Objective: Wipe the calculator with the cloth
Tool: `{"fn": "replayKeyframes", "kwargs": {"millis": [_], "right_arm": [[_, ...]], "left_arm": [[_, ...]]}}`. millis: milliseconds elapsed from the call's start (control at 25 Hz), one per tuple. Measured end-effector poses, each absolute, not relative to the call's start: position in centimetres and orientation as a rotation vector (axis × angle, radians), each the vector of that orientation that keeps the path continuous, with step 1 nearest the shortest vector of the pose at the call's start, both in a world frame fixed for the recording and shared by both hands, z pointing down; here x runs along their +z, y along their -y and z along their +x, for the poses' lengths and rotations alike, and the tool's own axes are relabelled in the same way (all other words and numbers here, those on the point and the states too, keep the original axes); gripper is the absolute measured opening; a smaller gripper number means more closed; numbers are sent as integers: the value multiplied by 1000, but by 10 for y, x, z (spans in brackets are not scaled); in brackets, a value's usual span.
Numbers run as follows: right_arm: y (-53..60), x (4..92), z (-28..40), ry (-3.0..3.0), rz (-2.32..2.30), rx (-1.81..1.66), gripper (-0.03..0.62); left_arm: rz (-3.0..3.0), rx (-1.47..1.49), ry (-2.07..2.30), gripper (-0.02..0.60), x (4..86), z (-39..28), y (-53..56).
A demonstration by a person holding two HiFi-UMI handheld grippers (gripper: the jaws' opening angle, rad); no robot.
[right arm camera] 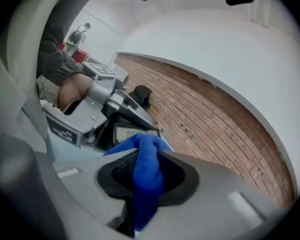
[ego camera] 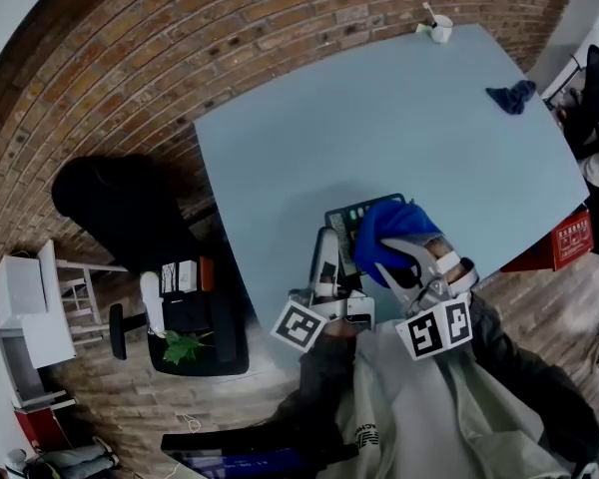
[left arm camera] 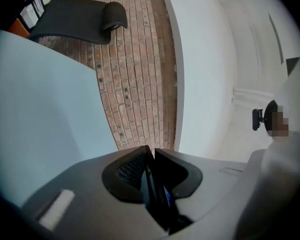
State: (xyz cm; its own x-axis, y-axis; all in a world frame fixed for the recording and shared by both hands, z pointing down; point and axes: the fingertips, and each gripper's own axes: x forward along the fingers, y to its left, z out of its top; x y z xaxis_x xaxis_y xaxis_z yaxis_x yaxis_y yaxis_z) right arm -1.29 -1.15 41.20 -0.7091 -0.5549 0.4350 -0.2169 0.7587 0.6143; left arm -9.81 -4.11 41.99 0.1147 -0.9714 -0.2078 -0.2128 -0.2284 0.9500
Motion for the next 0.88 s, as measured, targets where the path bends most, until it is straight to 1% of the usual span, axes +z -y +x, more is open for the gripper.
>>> {"fn": "replayKeyframes", "kwargs": {"millis": [160, 320, 440, 600, 720, 880], "right_arm": [[14, 410, -30, 2327, 545, -825, 80], [52, 402, -3, 2364, 655, -710, 80], [53, 398, 4, 2331, 682, -687, 78], [20, 391, -34, 2389, 573, -691, 80], [26, 384, -48, 2421, 569, -706, 80], [68, 383, -25, 2383, 703, -661, 80]], "left_arm": [[1592, -1170, 1149, 55, 417, -90, 52], [1658, -1131, 1145, 58, 406, -90, 61], [1672, -1122, 1140, 58, 403, -88, 66], [1688, -1144, 1136, 57, 398, -84, 69], [1742, -1123, 1165, 52, 392, -86, 64], [1875, -1026, 1262, 54, 385, -93, 53]]}}
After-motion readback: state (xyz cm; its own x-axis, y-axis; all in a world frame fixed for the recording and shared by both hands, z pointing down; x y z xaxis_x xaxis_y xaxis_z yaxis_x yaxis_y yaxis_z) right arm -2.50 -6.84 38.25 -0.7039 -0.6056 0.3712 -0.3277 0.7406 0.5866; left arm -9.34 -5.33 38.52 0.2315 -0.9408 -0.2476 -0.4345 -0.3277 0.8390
